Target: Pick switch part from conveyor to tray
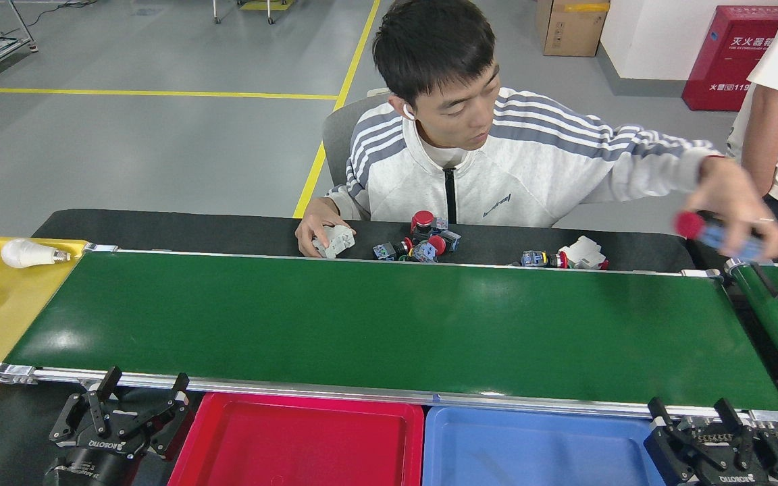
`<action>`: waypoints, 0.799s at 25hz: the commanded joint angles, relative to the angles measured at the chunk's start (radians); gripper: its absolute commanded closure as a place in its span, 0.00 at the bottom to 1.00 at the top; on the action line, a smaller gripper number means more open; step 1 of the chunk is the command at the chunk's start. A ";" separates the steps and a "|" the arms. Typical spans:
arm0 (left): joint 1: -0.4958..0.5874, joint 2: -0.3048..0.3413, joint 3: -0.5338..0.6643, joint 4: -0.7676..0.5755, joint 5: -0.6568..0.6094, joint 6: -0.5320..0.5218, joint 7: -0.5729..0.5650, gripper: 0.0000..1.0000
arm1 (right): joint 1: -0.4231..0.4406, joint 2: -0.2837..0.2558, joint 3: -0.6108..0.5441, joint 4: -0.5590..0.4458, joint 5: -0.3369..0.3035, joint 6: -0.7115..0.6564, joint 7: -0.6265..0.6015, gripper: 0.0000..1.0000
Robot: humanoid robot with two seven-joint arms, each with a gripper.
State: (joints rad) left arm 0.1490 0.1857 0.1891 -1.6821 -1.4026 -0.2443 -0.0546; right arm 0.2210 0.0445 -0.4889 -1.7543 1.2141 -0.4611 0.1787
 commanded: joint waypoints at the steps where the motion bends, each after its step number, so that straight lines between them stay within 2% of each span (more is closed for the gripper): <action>1: -0.011 0.008 -0.003 -0.002 0.001 -0.001 0.007 0.00 | -0.003 -0.009 -0.014 -0.013 -0.013 -0.002 -0.002 0.02; 20: -0.008 0.006 0.023 0.009 0.002 -0.004 0.013 0.00 | 0.003 0.008 0.004 -0.014 -0.010 0.001 -0.013 0.02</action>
State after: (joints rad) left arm 0.1481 0.1857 0.2066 -1.6656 -1.3973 -0.2539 -0.0489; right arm 0.2292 0.0469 -0.4844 -1.7543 1.2033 -0.4627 0.1779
